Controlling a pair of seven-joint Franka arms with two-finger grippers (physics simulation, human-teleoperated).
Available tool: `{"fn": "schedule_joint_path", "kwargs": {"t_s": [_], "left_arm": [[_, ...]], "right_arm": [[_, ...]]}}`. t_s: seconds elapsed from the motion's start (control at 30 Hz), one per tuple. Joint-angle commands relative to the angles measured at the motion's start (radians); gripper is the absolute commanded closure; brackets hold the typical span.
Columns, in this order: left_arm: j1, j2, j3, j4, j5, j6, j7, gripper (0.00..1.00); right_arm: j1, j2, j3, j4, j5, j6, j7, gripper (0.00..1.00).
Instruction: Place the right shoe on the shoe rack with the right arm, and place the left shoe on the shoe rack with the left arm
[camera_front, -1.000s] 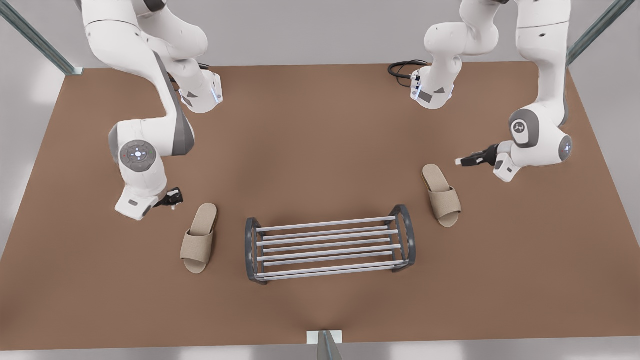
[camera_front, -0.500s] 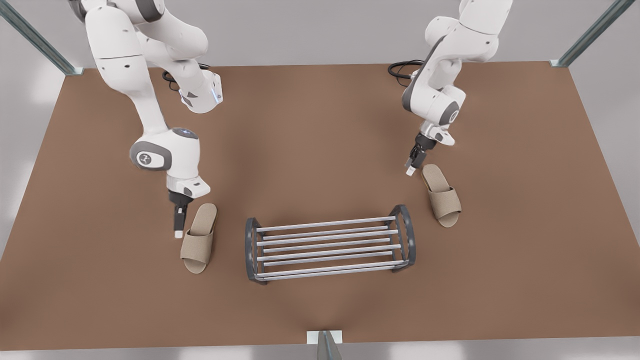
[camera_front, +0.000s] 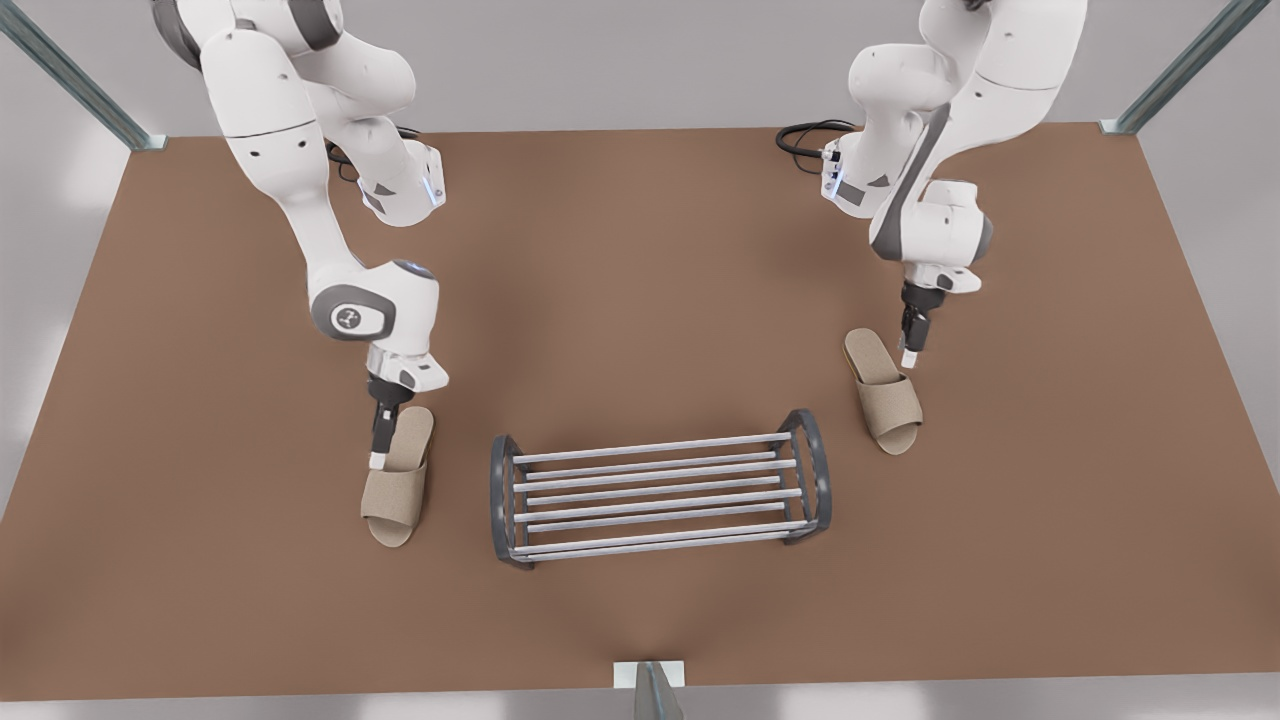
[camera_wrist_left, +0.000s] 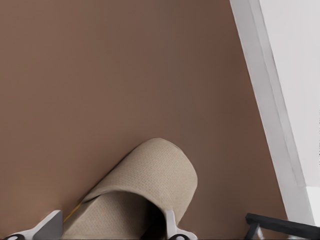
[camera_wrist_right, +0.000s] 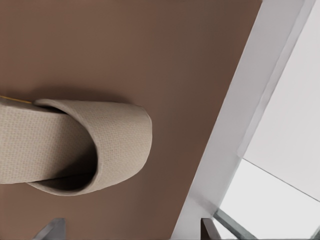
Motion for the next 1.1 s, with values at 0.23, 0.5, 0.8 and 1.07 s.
{"fn": "schedule_joint_path", "kwargs": {"t_s": [0.23, 0.5, 0.8, 1.07], "left_arm": [[0.024, 0.023, -0.074, 0.019, -0.214, -0.03, -0.433, 0.0], [0.045, 0.124, -0.094, 0.105, -0.214, -0.093, -0.528, 0.0], [0.088, 0.19, -0.094, 0.129, -0.232, -0.199, -0.563, 0.0], [0.088, 0.175, -0.094, 0.122, -0.234, -0.225, -0.557, 0.0]], "right_arm": [[-0.283, 0.11, 0.244, 0.014, -0.184, -0.109, 0.686, 0.0], [-0.288, 0.165, 0.285, 0.057, -0.289, -0.115, 0.829, 0.0], [-0.272, 0.236, 0.287, 0.034, -0.576, -0.364, 1.117, 0.0], [-0.274, 0.243, 0.295, 0.039, -0.578, -0.387, 1.162, 0.02]]}}
